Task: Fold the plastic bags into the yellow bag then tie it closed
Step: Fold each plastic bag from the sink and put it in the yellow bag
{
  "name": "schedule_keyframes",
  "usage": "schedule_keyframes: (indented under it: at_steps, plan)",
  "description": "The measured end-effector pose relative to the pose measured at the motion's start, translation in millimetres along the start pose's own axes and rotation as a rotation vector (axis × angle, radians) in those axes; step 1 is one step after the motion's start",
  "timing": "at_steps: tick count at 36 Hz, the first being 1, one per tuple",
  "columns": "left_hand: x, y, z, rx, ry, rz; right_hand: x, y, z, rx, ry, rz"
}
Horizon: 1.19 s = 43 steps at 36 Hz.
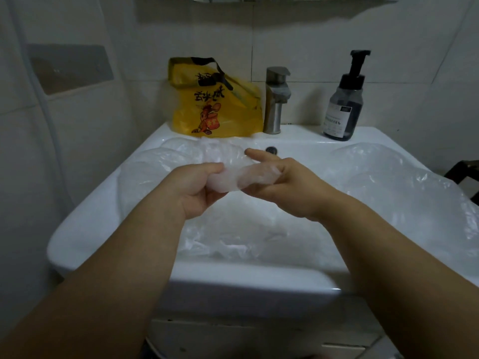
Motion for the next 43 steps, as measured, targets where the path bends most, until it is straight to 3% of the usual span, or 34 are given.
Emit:
schedule_keyframes:
  at_steps: [5, 10, 15, 20, 22, 26, 28, 31, 35, 39, 43]
  plan:
    - [6.2, -0.4, 3.3, 0.132, 0.202, -0.049, -4.0, 3.0, 5.0, 0.037, 0.131, 0.047]
    - [20.7, -7.8, 2.7, 0.216, 0.402, -0.200, -8.2, 5.4, 9.4, 0.057, 0.126, 0.142]
    - [25.9, -10.8, 2.8, 0.261, 0.409, -0.267, -18.1, 8.2, 16.3, 0.111, 0.052, 0.338]
    - [28.0, -11.7, -1.1, 0.250, 0.412, -0.371, -18.8, 9.9, 28.6, 0.278, 0.333, 0.310]
    - [27.1, -11.4, -2.2, 0.262, 0.443, -0.363, -18.3, 10.8, 28.2, 0.256, 0.370, 0.289]
    - [27.1, -13.1, 1.8, 0.304, 0.473, -0.312, -28.0, 8.9, 23.5, 0.172, 0.295, 0.436]
    - [25.8, -13.7, 7.0, 0.311, 0.329, -0.314, -30.7, 7.5, 19.8, 0.132, 0.257, 0.460]
    - [25.6, -19.0, 13.4, 0.285, 0.147, -0.366, -25.2, 4.8, 17.7, 0.169, 0.198, 0.364]
    - [26.4, -14.6, 4.1, 0.289, 0.434, -0.279, -15.7, 5.1, 19.7, 0.188, 0.087, 0.262]
    - [16.2, -6.2, 7.9, 0.308, 0.344, -0.088, -19.4, 7.6, 24.0, 0.256, 0.343, 0.306]
    - [12.2, -4.3, 14.0, 0.346, 0.180, -0.019, -10.5, 7.6, 25.0, 0.365, 0.530, 0.176]
Point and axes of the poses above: each hand's wrist, its own y-axis towards the middle knuckle, its own x-axis out of the palm, z = x × y, the point moved 5 cm from there along y, towards the middle knuckle, and after that the axes turned 15 degrees about y, right-handed, at the moved point
